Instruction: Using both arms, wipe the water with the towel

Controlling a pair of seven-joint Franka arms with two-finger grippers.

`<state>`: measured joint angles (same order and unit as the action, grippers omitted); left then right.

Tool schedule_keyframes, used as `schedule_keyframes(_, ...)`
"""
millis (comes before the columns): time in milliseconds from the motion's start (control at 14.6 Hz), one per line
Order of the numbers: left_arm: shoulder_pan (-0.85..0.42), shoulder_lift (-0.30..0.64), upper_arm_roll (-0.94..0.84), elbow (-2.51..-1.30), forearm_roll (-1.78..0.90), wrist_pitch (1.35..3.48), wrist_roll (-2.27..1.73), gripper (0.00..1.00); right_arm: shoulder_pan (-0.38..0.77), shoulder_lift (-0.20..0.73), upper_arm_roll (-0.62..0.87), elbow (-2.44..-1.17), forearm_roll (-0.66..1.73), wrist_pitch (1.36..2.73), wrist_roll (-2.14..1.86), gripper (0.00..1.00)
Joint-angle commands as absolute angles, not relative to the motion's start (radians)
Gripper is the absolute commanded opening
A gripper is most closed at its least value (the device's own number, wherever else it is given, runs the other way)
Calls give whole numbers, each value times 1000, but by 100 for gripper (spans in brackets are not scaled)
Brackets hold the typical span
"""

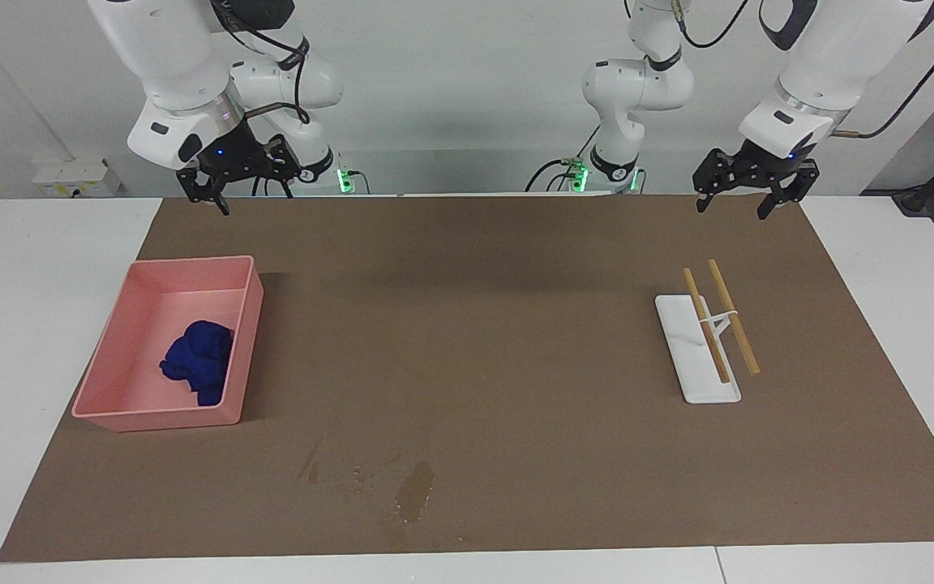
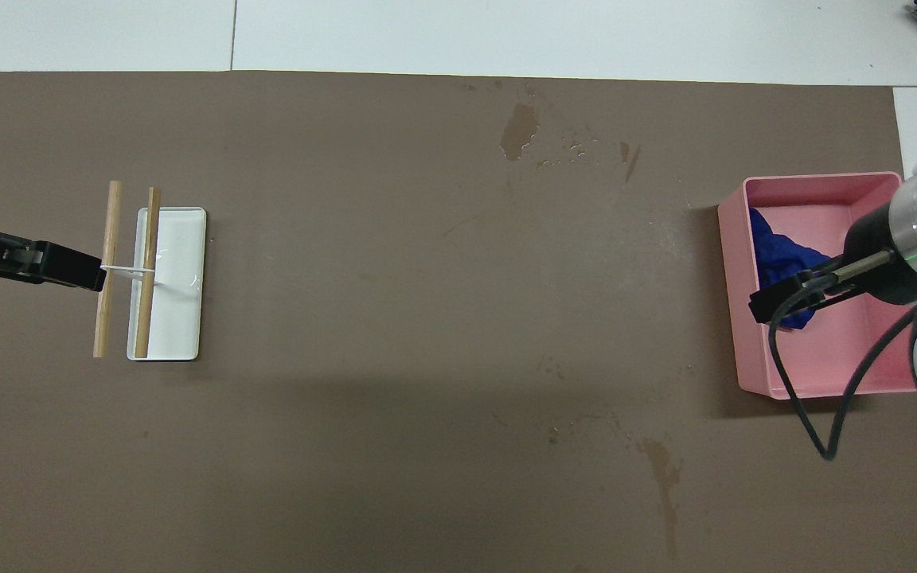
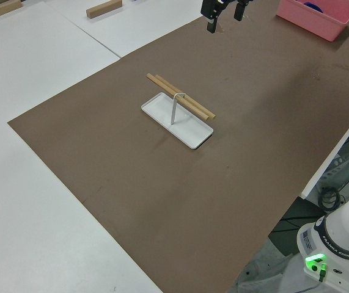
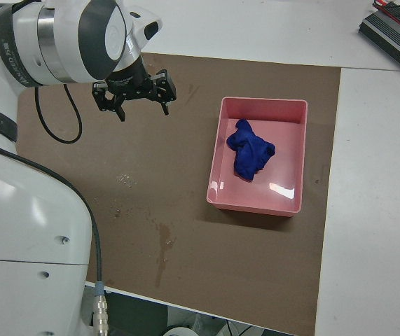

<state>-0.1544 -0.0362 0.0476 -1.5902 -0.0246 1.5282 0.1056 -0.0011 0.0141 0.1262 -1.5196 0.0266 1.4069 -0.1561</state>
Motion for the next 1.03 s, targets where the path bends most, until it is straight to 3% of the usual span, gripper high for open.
schedule_keyframes(0, -160, -51, 55, -1605, -21, 1523, 107, 100, 2, -28, 107, -1578, 52, 1443, -141, 100)
schedule_keyframes(961, -160, -51, 55, -1605, -21, 1523, 107, 100, 5, -28, 94, -1569, 52, 1474, -130, 100)
